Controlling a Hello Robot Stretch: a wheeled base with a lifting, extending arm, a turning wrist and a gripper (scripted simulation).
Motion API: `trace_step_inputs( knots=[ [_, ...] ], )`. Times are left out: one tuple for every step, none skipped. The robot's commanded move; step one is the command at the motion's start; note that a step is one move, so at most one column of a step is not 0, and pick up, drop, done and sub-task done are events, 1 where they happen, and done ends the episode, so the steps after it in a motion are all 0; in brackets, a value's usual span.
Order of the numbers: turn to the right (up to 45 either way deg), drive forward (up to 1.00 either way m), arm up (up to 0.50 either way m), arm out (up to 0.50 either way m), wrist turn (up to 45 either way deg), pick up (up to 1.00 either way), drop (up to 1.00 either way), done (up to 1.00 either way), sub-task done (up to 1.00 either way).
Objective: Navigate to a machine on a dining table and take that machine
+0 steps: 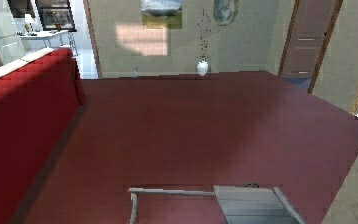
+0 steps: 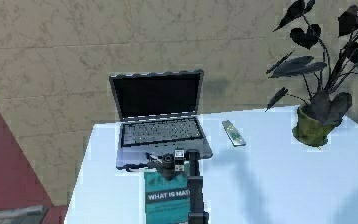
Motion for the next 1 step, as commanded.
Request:
trace_step_inputs(
  knots=[
    [0.0,0.0,0.0,0.0,0.0,1.0,0.0,0.0,0.0]
  ],
)
